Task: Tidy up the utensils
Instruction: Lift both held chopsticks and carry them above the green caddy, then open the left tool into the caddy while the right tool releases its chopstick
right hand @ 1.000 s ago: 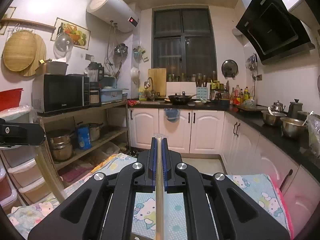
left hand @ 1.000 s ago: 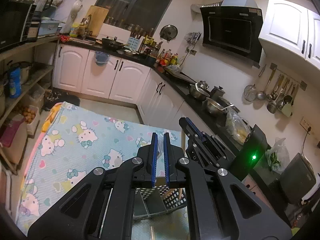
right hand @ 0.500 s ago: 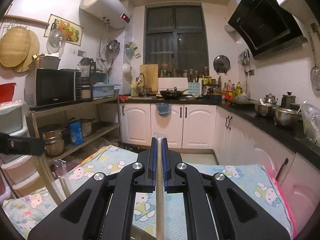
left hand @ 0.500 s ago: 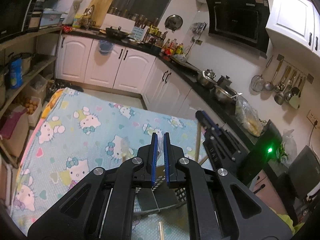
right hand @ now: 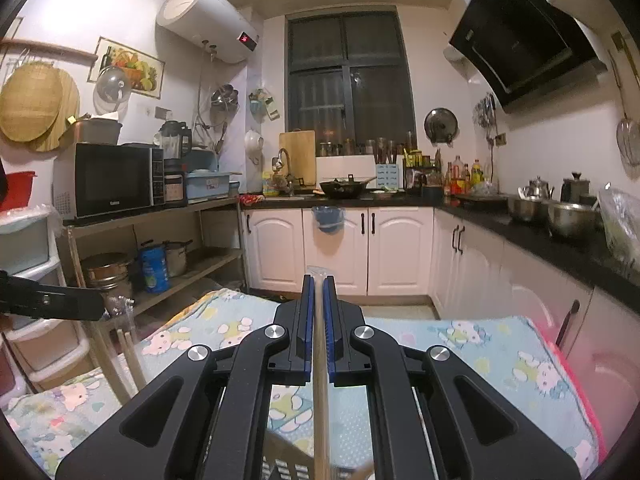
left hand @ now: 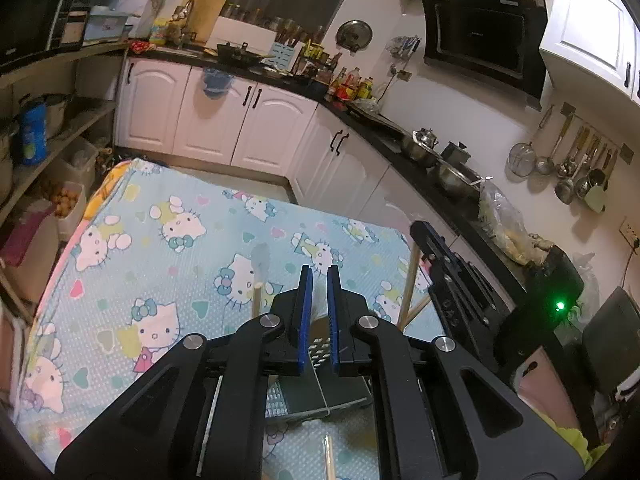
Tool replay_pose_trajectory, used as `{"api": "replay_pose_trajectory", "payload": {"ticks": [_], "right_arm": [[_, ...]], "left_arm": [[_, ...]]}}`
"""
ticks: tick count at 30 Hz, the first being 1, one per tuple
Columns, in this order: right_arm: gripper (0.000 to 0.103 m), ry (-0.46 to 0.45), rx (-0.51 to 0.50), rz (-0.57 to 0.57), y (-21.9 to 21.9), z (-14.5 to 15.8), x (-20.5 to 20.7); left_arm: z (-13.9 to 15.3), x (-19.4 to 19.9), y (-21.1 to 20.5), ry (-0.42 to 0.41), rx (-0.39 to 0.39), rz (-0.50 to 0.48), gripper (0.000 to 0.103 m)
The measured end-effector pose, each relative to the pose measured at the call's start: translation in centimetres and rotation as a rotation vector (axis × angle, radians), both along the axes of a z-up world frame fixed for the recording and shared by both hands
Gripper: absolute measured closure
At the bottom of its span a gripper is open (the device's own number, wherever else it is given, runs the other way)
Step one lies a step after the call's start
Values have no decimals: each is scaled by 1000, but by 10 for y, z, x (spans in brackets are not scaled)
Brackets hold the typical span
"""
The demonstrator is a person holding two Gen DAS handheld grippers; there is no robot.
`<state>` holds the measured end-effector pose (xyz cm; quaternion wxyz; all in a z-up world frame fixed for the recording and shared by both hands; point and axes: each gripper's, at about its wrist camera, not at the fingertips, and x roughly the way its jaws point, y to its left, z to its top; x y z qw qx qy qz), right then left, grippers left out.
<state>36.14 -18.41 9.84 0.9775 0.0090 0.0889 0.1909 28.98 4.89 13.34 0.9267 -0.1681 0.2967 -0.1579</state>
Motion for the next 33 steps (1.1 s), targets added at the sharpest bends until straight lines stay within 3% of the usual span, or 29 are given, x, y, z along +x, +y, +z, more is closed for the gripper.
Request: {"api": "replay_pose_trajectory", "payload": {"ticks": [15, 19, 22, 27, 31, 33], "right_arm": [[97, 117, 49, 19, -44, -12, -42], [97, 157, 56, 17, -51, -18, -52], [88, 173, 60, 20, -54, -18, -60], [87, 203, 67, 25, -58, -18, -71], [80, 226, 70, 26, -61, -19, -78], [79, 236, 72, 28, -62, -19, -82]], "left_arm": [[-16, -16, 5, 25, 12, 36, 100], [-18, -21, 5, 30, 20, 45, 95], [-21, -24, 6, 39, 21, 50, 93], [-23, -31, 8, 42, 25, 61, 87], [-25, -37, 8, 44, 32, 65, 76], [-26, -41, 8, 46, 33, 67, 74]]}}
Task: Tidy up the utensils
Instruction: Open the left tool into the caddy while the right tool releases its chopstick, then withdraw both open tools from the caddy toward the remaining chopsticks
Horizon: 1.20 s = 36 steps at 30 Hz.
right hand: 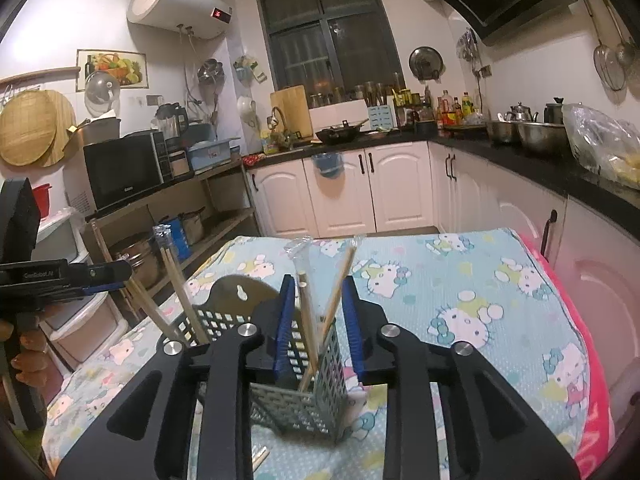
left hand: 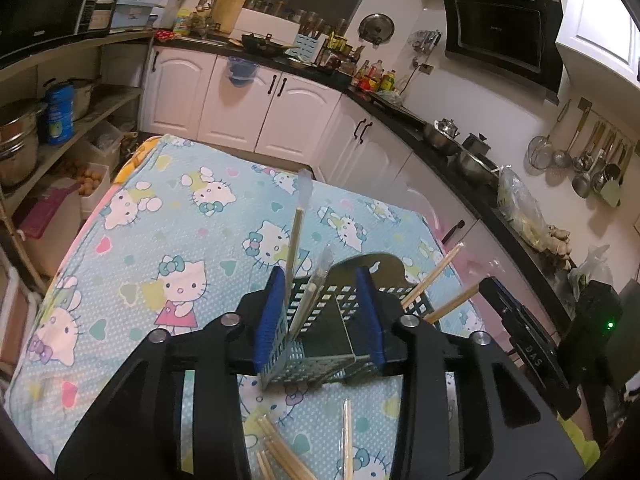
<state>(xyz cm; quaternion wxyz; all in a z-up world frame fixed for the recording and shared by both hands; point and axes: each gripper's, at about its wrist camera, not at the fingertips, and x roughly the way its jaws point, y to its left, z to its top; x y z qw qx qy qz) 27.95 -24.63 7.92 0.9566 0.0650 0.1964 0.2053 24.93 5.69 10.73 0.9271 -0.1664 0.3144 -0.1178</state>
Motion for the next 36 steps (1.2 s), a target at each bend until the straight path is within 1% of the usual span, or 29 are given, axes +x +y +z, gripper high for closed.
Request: {"api": "replay_pose_trajectory", "payload": {"ticks": [2, 3, 5, 7, 9, 10, 11, 12, 14, 17, 19, 20, 22, 26, 31, 33, 36], "right_arm": [[75, 6, -5, 1, -1, 0, -4], [74, 9, -7, 2, -2, 0, -6], [66, 15, -6, 2, -3, 1, -10], [65, 19, -6, 2, -5, 1, -13], [61, 25, -7, 2, -6, 1, -17], [58, 27, -7, 0, -7, 1, -19], [58, 29, -4, 1, -7, 1, -21], [57, 33, -3, 1, -8, 1, -24], [52, 38, -6, 0, -8, 1, -27], [49, 51, -6, 2, -10, 0, -34], [47, 64, -12, 4, -10, -1, -37], [45, 71, -14, 4, -10, -2, -39], [43, 81, -14, 6, -10, -4, -43], [36, 91, -25, 2, -9, -8, -52], [35, 119, -12, 2, -12, -12, -60], [35, 115, -23, -3, -11, -13, -64], [33, 104, -56, -1, -8, -15, -70]], "left_arm": [[-1, -3, 0, 2, 3, 2, 73], [-2, -4, 0, 2, 4, 3, 69], [-4, -8, -1, 4, 5, 3, 69], [-5, -11, -1, 6, 6, 2, 68], [-6, -13, -1, 8, 5, 5, 68], [-6, -15, 0, 9, 4, 6, 57], [-6, -16, 0, 7, 2, 5, 51], [-6, -18, 0, 4, 4, 8, 48], [-6, -22, 1, -3, 8, 9, 47], [-5, -30, 1, -12, 11, 10, 41], [-6, -35, 3, -16, 10, 13, 34], [-7, -38, 4, -17, 7, 15, 32], [-9, -43, 5, -19, 4, 18, 24], [-15, -52, 6, -15, 6, 22, 18], [-23, -65, 7, -8, 16, 26, 15], [-27, -70, 5, -6, 20, 28, 13], [-32, -75, 4, 0, 28, 29, 13]]}}
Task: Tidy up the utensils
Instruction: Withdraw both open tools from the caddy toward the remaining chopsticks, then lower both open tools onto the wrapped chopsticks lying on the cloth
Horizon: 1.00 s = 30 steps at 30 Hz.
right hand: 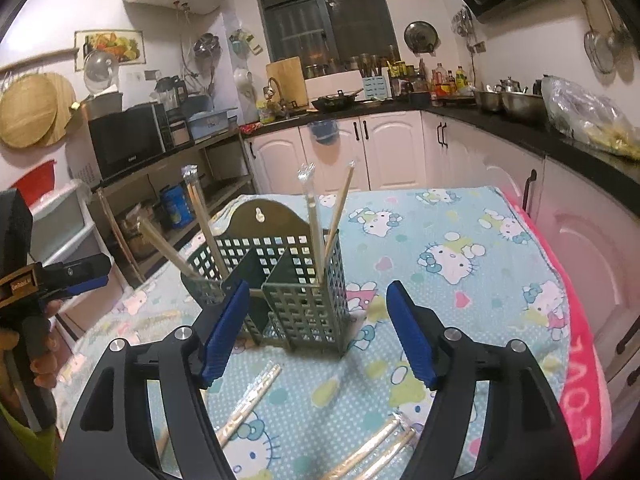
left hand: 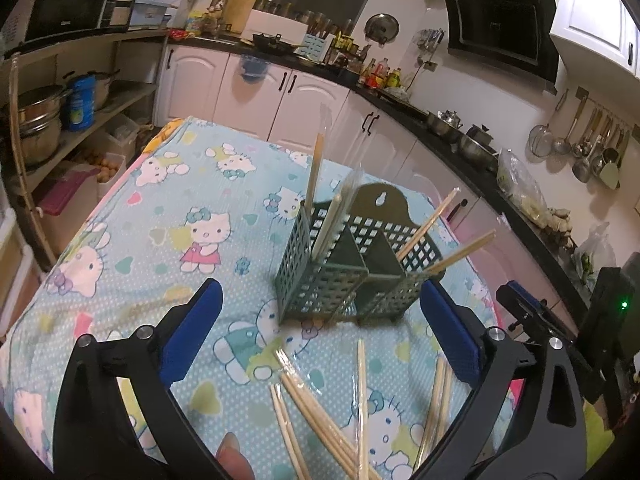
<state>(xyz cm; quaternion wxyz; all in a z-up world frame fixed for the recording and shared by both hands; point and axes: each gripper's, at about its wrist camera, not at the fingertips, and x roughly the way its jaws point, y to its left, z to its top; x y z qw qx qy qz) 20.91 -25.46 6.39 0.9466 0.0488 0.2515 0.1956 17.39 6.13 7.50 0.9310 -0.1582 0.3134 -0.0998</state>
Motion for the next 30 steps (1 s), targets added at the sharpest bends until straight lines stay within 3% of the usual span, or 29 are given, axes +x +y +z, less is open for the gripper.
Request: {"api": "replay_pose_trajectory", "payload": {"ticks": [30], "right_arm": [[30, 116, -73, 102, 23, -42, -30]], "left_arm": [[-56, -34, -9, 107, 66, -19, 13]]}}
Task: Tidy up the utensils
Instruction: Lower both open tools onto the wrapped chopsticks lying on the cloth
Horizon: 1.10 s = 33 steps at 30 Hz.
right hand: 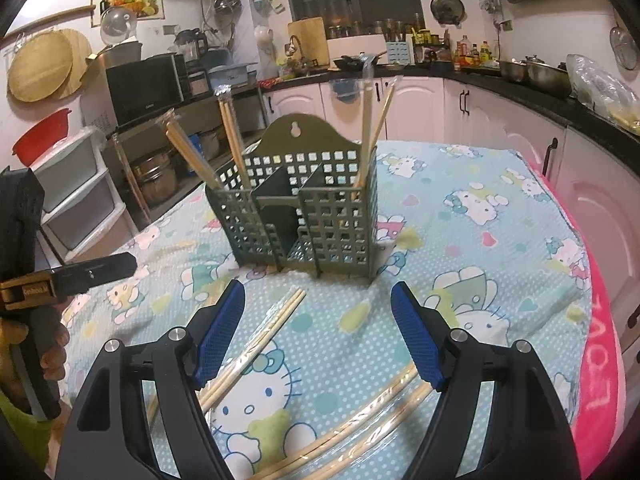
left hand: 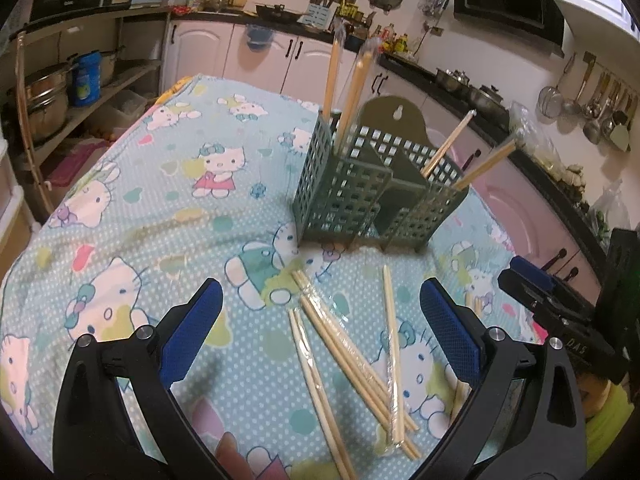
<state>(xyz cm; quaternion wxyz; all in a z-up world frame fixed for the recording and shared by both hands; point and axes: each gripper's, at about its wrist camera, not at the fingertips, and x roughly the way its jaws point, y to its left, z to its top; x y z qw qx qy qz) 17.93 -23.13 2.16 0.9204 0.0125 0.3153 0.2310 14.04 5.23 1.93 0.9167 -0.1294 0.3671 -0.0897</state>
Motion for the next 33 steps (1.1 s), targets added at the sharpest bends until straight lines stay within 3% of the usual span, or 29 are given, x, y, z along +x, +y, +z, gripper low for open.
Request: {"api": "replay_pose_trajectory", "payload": {"ticks": [8, 16, 18, 23, 33], "right_arm": [[30, 44, -25, 40, 11, -10, 2], [30, 107, -52, 85, 30, -25, 11], [30, 118, -65, 94, 36, -28, 14], [31, 200, -85, 90, 48, -43, 30], [41, 305, -113, 80, 73, -65, 64]], "left_arm": [[-28, -4, -2, 76, 34, -13, 31], [-57, -3, -7, 162, 51, -48, 66], [-62, -1, -8, 184, 43, -54, 70], [-71, 4, -9, 215, 2, -61, 71], [-76, 26, -14, 230, 21, -56, 80]]}}
